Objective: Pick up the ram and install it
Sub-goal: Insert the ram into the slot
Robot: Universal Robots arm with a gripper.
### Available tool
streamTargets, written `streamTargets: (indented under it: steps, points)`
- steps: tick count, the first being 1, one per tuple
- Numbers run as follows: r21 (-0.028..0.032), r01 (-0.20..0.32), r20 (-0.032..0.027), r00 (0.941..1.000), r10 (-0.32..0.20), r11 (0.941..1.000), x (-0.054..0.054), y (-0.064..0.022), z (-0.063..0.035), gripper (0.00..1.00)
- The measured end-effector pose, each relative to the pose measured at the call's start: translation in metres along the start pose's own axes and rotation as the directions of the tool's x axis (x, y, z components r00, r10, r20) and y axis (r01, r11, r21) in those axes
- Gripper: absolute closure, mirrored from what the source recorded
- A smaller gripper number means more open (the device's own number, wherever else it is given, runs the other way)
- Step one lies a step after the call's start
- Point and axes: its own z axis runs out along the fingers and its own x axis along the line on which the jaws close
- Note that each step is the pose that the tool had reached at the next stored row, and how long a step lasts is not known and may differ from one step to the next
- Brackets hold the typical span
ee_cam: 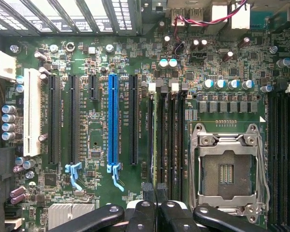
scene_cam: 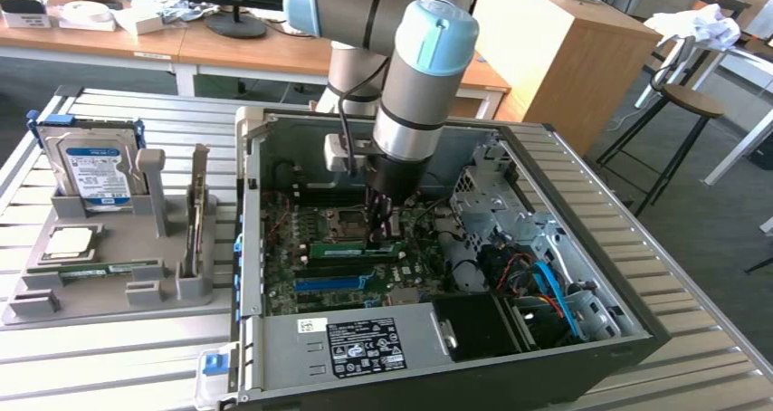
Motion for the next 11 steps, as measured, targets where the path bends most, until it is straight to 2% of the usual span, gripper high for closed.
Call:
streamTargets:
  steps: [11]
  points:
    - [0.0001, 0.011, -0.0002, 0.9999, -0.011, 0.9999, 0.0, -0.001, 0.0, 0.89]
